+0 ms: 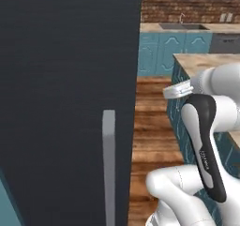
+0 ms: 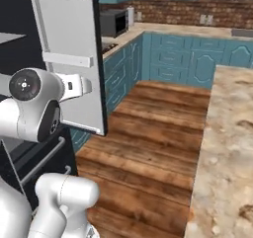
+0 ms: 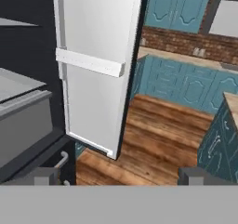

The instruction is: Retrieve the apple and peach from the fridge and place them into the bowl on the dining table.

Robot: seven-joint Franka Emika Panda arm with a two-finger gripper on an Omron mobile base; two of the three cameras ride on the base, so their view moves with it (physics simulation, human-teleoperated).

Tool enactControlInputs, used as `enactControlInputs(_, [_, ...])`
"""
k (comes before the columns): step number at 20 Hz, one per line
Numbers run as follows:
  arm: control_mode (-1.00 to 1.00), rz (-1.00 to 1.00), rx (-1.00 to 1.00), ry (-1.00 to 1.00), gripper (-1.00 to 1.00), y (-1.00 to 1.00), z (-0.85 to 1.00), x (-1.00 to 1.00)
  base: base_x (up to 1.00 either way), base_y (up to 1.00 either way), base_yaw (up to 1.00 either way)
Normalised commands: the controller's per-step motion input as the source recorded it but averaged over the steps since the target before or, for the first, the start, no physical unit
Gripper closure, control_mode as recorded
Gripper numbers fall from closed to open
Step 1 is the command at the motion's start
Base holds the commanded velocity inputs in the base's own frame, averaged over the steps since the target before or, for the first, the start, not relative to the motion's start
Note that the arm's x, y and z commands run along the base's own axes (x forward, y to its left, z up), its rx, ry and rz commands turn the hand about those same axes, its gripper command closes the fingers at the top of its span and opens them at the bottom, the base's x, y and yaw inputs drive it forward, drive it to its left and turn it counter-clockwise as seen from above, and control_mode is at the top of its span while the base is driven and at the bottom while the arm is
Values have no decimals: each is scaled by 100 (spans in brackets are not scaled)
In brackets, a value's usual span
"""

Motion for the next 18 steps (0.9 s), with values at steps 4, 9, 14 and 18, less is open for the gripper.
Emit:
enactControlInputs(4, [100, 0, 0, 0, -100, 0, 0, 0, 92, 1, 46])
enactControlInputs(9, [100, 0, 0, 0, -100, 0, 0, 0, 90, -6, 38])
enactControlInputs(14, [100, 0, 0, 0, -100, 0, 0, 0, 29, 24, 50])
enactControlInputs(18, [100, 0, 0, 0, -100, 0, 0, 0, 19, 33, 51])
